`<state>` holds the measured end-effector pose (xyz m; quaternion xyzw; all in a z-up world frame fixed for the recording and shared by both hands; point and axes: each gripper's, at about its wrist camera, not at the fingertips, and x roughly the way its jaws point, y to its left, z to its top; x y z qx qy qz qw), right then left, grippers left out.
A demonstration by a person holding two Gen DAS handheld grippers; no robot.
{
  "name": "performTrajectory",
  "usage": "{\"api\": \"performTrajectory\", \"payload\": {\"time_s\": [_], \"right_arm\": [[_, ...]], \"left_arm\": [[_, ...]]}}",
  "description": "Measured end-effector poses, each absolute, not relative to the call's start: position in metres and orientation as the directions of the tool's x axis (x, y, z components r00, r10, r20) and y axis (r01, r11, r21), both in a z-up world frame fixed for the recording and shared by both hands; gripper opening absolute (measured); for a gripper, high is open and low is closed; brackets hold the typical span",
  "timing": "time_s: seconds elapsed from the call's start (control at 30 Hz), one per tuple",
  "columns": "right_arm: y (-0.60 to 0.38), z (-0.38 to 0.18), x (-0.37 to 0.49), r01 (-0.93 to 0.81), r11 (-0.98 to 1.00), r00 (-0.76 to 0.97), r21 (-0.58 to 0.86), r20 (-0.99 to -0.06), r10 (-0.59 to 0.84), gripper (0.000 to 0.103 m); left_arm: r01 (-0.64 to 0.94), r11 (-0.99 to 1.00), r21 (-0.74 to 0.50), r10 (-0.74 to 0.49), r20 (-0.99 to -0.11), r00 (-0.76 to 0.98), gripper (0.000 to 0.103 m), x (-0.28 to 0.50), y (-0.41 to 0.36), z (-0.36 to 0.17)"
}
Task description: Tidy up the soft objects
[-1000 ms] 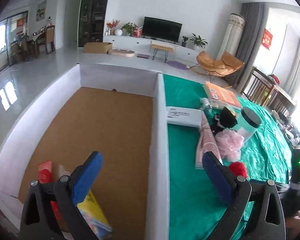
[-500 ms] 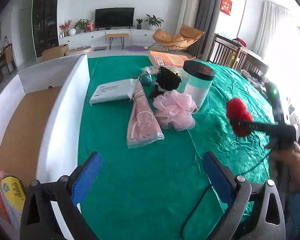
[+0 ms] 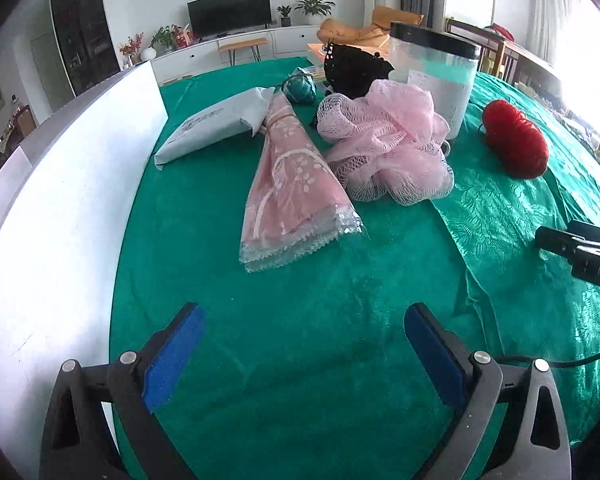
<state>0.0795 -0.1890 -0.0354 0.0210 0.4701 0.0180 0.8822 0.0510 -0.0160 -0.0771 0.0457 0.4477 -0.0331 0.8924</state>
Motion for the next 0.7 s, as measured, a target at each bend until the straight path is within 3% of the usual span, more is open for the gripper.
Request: {"api": "performTrajectory", "payload": {"time_s": [0.13, 0.33, 0.7], "right_arm": [[-0.169, -0.049, 0.068, -0.018, 0.997, 0.597, -0.077, -0.801, -0.052, 0.076], [-0.193, -0.054, 0.072, 0.041, 0.999, 0.598, 0.014, -0.801, -0.013, 0.087], [-0.197, -0.055, 0.074, 0.037, 0.999, 0.597, 0.011, -0.802, -0.013, 0.092]], "left_arm": [[0.105, 0.993, 0.061, -0.015, -0.798, 0.602, 0.1, 0.056, -0.016, -0.082], [0.063, 0.998, -0.006, -0.042, -0.802, 0.595, 0.103, 0.063, -0.006, -0.087], [0.059, 0.998, -0.003, -0.038, -0.8, 0.598, 0.103, 0.063, -0.007, -0.088]]}}
